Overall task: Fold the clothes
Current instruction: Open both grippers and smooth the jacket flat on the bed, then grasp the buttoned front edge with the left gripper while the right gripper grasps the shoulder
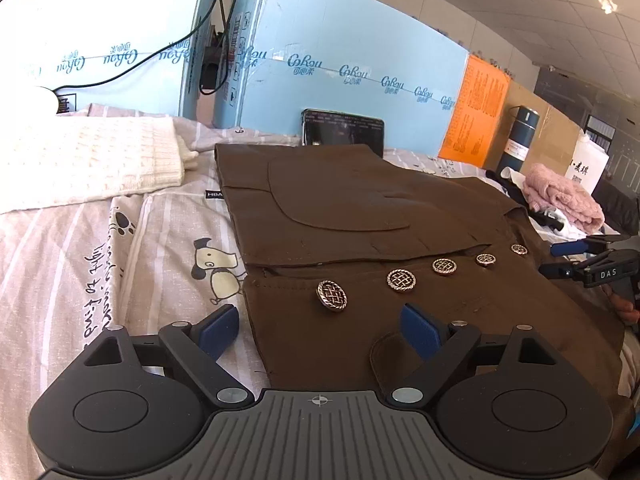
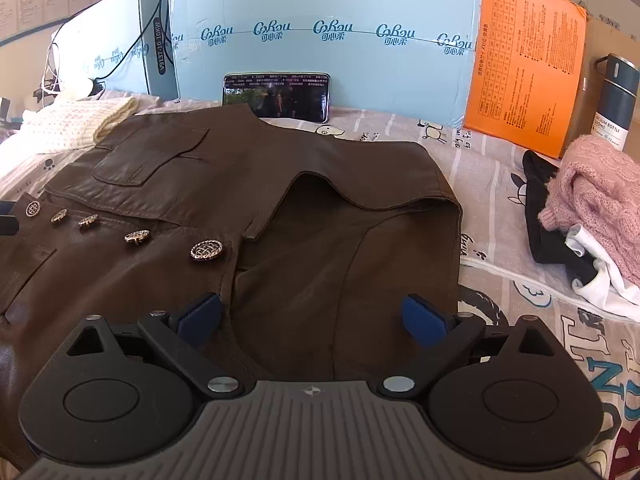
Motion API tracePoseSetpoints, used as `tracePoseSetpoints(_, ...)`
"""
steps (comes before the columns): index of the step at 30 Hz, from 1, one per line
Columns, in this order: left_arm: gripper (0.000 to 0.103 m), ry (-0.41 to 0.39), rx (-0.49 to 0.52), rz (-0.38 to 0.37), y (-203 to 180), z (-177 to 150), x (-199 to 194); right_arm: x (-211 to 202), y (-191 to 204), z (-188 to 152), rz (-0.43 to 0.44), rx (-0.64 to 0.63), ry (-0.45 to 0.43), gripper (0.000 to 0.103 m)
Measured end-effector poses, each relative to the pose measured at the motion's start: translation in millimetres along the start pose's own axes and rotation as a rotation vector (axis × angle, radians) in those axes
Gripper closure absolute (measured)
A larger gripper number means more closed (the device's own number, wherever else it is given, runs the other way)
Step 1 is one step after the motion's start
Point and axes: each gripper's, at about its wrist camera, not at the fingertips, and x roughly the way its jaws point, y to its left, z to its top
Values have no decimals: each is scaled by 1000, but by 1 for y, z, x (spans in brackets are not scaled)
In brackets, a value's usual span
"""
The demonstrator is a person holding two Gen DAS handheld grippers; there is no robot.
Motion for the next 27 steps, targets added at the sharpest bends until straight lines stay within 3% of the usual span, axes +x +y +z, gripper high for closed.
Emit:
tracePoseSetpoints(4, 25, -46, 36, -15, -6, 2, -6, -2, 2, -7, -21, 18, -19, 4)
tracePoseSetpoints(7, 58, -14, 49, -15, -4, 5, -1, -3, 1, -9, -24, 38, -24, 3)
tracePoseSetpoints(8, 79, 9, 47, -12, -3, 5, 4, -3, 0, -9, -24, 45, -25, 3)
tracePoseSetpoints(9, 90, 28, 52, -6, -2, 5, 8, -4, 0, -10, -25, 51, -25, 3)
tracePoseSetpoints(14, 98, 11, 127, 40, -7, 8, 11, -13, -1, -12, -50, 59, -62, 1)
tracePoseSetpoints(19, 96, 30, 152, 62, -1, 16, 19, -33, 5, -9, -30, 26, -170, 1)
tracePoseSetpoints(22, 82, 11, 174, 101, -5, 15, 13, -44, 8, -11, -12, -10, -198, 1)
tracePoseSetpoints(25, 45, -39, 168, 132, -6, 15, -4, -51, 7, -16, -22, -15, -192, 1)
tracePoseSetpoints(27, 15, -88, 157, 112, -9, 14, -21, -58, 6, -23, -16, -18, -196, 1)
